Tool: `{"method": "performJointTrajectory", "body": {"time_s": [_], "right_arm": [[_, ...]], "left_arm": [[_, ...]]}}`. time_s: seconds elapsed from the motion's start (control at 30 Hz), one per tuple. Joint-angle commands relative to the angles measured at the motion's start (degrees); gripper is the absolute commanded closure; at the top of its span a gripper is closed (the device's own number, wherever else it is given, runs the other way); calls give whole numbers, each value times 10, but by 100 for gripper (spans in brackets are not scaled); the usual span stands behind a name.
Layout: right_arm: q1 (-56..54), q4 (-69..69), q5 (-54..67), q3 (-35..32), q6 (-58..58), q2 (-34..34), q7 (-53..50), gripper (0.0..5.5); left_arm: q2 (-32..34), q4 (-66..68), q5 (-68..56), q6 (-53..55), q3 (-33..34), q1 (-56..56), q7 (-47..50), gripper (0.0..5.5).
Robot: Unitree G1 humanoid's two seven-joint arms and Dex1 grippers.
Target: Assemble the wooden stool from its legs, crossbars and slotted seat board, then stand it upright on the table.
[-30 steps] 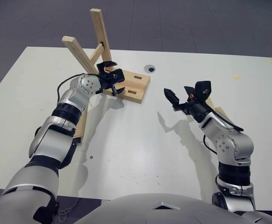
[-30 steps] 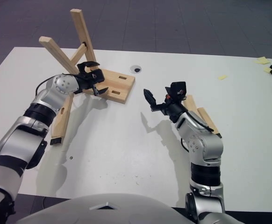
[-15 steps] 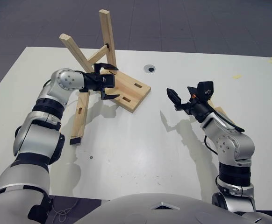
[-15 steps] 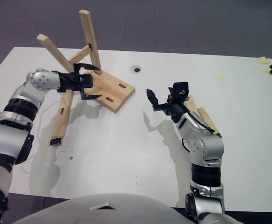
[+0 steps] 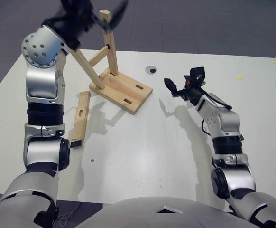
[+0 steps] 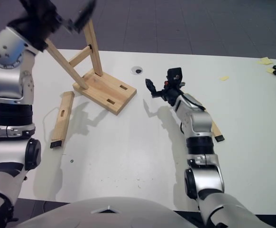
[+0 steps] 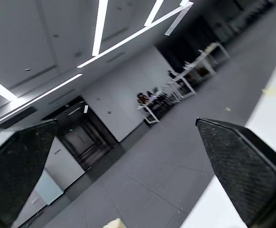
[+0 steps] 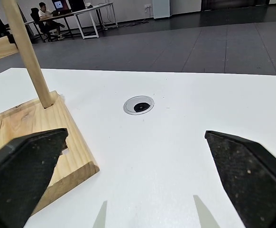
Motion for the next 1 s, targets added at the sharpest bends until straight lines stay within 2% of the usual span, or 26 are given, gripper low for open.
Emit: {"method": "performJointTrajectory", "body": {"time_s": [0.03,0.27,0.43,0.6,0.73,0.8,0.87,1.0], "right_arm": [[-81,142,-33,13,-72,18,32,10],[-186,372,-65,7,-166,21,106,10],[-193,442,-131,56,-196,24,144,10],[-199,490,-159,50,-239,26,111,10],[-190,517,-227,98,-261,16,78,10],[-176,520,-253,123,-253,11,96,10],[-155,509,-264,143,-253,6,148,10],[-74,378,-208,144,-232,-19,300,10]], "left_arm": [[-26,7,5,60,49,19,104,12],[-51,-3,-7,90,44,58,122,12],[-65,-20,4,103,13,81,112,12],[-77,-33,-1,118,-14,92,93,12],[-71,-44,3,127,-35,101,64,12],[-64,-43,11,125,-38,105,59,12],[-58,-39,19,127,-37,110,60,12],[-38,-33,54,117,-69,132,39,12]]}}
